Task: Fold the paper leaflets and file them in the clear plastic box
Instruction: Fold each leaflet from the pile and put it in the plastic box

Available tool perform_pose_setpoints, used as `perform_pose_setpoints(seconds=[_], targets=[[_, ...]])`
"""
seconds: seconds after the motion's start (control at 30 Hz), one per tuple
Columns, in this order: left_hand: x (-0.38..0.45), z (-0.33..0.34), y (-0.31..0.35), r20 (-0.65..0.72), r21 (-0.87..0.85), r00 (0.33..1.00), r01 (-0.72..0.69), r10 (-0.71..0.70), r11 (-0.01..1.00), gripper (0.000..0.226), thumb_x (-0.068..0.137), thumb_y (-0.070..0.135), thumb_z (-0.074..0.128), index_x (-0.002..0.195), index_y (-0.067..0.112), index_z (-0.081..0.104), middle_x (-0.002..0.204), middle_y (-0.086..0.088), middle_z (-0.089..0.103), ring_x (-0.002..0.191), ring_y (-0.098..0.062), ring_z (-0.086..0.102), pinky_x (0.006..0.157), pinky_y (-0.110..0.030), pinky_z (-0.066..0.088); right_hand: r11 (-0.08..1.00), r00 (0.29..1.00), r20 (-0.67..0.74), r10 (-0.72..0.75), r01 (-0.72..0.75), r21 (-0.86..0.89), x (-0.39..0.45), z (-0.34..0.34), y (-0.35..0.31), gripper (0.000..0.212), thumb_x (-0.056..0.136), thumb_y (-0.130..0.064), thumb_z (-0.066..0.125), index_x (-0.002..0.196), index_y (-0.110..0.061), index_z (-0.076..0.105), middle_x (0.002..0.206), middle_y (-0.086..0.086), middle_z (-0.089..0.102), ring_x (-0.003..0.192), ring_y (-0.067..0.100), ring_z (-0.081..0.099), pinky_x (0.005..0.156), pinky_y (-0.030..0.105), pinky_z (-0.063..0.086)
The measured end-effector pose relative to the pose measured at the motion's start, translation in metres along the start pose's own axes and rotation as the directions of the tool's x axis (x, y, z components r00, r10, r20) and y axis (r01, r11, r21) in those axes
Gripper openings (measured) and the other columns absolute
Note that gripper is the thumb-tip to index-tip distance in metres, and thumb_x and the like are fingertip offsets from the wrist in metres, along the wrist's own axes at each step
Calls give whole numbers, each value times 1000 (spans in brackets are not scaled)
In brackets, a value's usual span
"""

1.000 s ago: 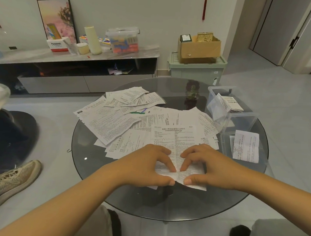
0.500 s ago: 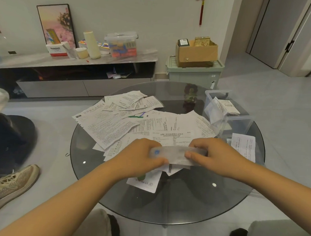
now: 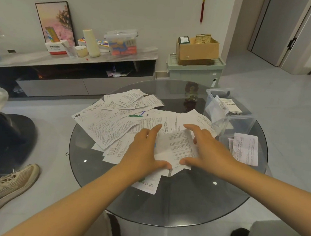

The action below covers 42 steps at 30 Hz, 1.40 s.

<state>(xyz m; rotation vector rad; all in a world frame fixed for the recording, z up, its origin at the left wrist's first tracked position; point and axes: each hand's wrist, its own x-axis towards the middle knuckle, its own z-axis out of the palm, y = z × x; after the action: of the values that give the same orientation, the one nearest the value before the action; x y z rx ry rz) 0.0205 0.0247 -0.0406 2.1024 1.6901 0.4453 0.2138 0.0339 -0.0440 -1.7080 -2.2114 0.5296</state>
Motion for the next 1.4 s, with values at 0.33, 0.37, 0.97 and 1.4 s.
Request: perform_pose_setpoints(seconds=[0.33,0.37,0.97,1.4], targets=[[1,-14,-7,-43,307,999,27,-14,951,132,60,53,81,146,35,-18,154,-1,1,141,-23,8,113,-41,13,981,999,-45,-16,7,-194,2,-8,1,93,71,-42,77,142,-42,17,132,-2,30,124,19,31,100,32,35],[0,-15,-6,-47,332,999,7,9,943,131,61,53,81,145,37,-18,154,0,-3,142,-23,3,113,-40,10,979,997,-66,-51,36,-201,0,-8,1,86,73,-38,77,140,-42,23,131,-4,30,123,17,30,100,31,32],[-3,-9,-7,177,376,946,-321,272,869,49,84,50,55,129,30,54,127,9,54,113,-13,50,100,-30,34,783,819,-87,-567,503,-366,-3,27,-5,29,79,-41,50,70,-26,73,63,-10,64,58,15,60,43,26,46],[-1,-10,0,164,429,945,-327,283,842,34,88,38,49,117,26,61,111,4,63,96,-19,59,85,-32,44,785,804,-114,-584,523,-333,-1,27,-4,18,71,-41,57,68,-30,72,61,-11,63,56,14,60,36,28,44]])
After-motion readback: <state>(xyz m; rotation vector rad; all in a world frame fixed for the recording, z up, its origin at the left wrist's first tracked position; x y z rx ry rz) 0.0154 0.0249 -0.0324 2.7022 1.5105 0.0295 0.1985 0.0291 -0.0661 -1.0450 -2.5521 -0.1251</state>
